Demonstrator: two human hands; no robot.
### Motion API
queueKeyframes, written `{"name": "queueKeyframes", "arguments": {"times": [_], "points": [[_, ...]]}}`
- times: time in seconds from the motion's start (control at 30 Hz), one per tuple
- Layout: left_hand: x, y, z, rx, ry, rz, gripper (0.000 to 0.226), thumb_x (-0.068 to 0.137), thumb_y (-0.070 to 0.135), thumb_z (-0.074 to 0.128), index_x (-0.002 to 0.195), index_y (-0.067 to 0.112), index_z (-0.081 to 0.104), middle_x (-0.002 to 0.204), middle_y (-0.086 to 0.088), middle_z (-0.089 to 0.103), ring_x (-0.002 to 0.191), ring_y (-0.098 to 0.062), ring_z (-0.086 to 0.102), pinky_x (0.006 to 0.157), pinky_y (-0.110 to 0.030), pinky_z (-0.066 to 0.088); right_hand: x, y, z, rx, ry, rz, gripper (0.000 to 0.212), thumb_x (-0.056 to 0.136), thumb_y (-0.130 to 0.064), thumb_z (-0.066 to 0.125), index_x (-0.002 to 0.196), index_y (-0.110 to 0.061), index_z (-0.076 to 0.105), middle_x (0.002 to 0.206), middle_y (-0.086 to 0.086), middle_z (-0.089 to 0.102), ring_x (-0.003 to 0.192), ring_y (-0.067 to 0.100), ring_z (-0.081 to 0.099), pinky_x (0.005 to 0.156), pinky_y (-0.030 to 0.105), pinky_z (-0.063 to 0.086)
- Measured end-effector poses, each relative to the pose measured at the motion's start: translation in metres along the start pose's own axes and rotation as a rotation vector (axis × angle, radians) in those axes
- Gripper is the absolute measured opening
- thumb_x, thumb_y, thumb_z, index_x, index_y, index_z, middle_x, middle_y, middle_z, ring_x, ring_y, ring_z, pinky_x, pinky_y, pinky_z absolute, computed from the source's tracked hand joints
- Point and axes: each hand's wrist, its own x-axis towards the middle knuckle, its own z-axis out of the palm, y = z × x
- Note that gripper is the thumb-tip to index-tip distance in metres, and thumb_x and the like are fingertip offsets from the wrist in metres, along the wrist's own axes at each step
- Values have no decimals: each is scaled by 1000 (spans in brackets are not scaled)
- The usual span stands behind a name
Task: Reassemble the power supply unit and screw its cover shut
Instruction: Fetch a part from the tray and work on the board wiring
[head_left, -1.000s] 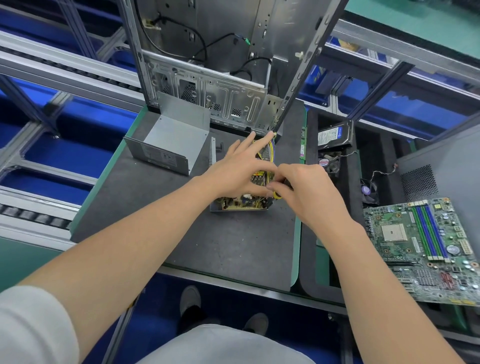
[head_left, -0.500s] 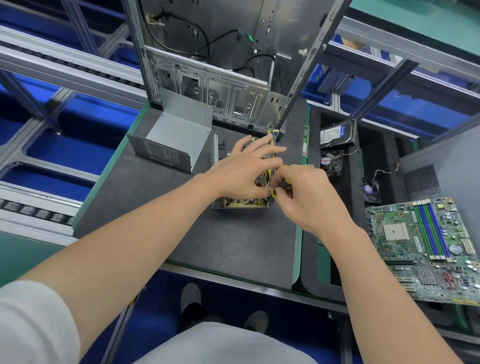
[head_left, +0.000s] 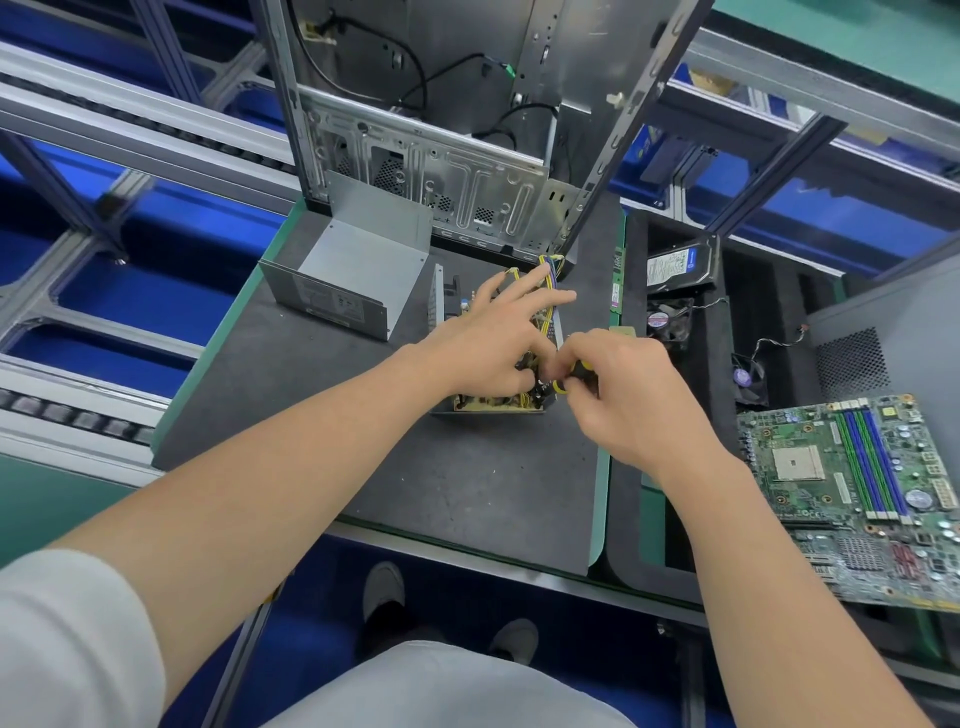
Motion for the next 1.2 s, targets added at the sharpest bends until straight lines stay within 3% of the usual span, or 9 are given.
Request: {"name": "queueKeyframes", "arguments": {"times": [0.4,0.57,0.7,0.83,0.93,1.03,1.2], "points": [[0,0,1,-36,-22,-10,19,80,19,65,87,33,76,167,-6,24,159,-30,-8,121,-69,13,0,-4,-4,-18,-13,1,17,84,-2,64,92,-15,72,88,-4,66,78,17,52,78,35,44],[0,0,1,-28,-40,-14,17,82,22,65,85,36,74,168,-5,22,159,-29,-10,120,-70,14,0,-4,-4,-34,-15,-3,17,84,-2,65,93,-14,72,85,-9,56,78,18,52,74,29,37],[-2,2,-1,-22,-34,-2,30,84,20,64,74,48,58,169,-4,22,159,-30,-10,119,-71,13,0,-7,-4,-62,-66,1,20,86,-2,62,95,-18,69,87,-11,53,77,15,46,79,40,47],[-2,4,-4,13,-68,4,42,86,17,60,72,53,45,171,1,16,158,-32,-16,120,-70,7,1,-10,-8,-76,-136,0,28,86,3,58,100,-18,69,97,-4,62,91,23,58,84,45,50],[-2,4,-4,29,-94,8,39,87,15,58,78,52,52,172,2,13,157,-31,-18,120,-70,5,2,-10,-9,-98,-170,12,27,88,3,59,102,-18,67,102,-1,63,97,26,61,85,48,51],[-2,3,-3,79,-113,-2,23,92,22,59,77,38,65,172,2,11,157,-32,-19,120,-70,7,5,-13,-4,-137,-141,30,17,91,-3,65,99,-19,66,91,-4,58,90,26,57,84,46,52],[-2,2,-1,56,-82,4,14,89,30,65,78,39,65,171,1,17,158,-32,-15,120,-70,9,12,-10,0,-134,-38,161,7,91,-22,73,98,-25,73,84,-1,63,84,26,44,82,42,54]]}}
